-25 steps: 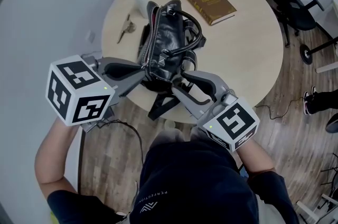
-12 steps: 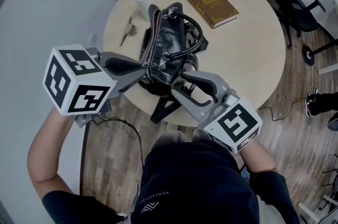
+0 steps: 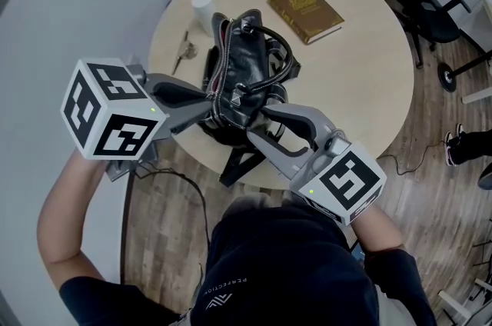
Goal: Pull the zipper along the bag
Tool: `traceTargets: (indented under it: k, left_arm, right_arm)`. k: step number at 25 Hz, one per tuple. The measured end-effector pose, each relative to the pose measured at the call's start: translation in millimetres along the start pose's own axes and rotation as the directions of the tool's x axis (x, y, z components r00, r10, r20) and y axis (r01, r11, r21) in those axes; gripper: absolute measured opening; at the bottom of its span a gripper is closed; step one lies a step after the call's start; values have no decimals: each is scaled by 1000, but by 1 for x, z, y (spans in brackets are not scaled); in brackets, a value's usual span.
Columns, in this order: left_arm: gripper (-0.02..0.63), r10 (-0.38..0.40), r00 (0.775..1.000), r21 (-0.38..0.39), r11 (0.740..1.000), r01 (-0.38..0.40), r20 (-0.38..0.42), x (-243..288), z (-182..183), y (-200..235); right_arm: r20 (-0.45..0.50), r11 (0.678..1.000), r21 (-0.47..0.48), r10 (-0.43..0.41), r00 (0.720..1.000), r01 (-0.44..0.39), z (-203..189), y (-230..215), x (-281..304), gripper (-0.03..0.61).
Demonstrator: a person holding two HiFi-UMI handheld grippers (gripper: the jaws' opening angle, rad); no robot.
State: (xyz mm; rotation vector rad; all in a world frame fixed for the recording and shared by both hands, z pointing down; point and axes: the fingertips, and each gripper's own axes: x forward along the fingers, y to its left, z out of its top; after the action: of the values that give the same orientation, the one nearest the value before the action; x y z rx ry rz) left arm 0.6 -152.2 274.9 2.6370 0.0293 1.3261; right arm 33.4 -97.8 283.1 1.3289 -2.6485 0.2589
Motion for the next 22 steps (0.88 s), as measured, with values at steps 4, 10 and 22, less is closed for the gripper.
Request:
traceTargets:
  k: [4, 10, 22]
  left_arm:
    - [29, -15, 1000, -5, 1000, 15, 9, 1, 3, 3]
    - [29, -44, 999, -19, 999, 44, 19, 2, 5, 5]
    - [26, -106, 994, -19, 994, 105, -20, 10, -4, -9]
  right_arm:
    - [0, 1000, -7, 12, 1000, -12, 4, -1, 3, 140]
    - [4, 1000, -17, 14, 1000, -14, 9, 0, 4, 141]
    - [-16, 999, 17, 37, 999, -37, 9, 4, 16, 144]
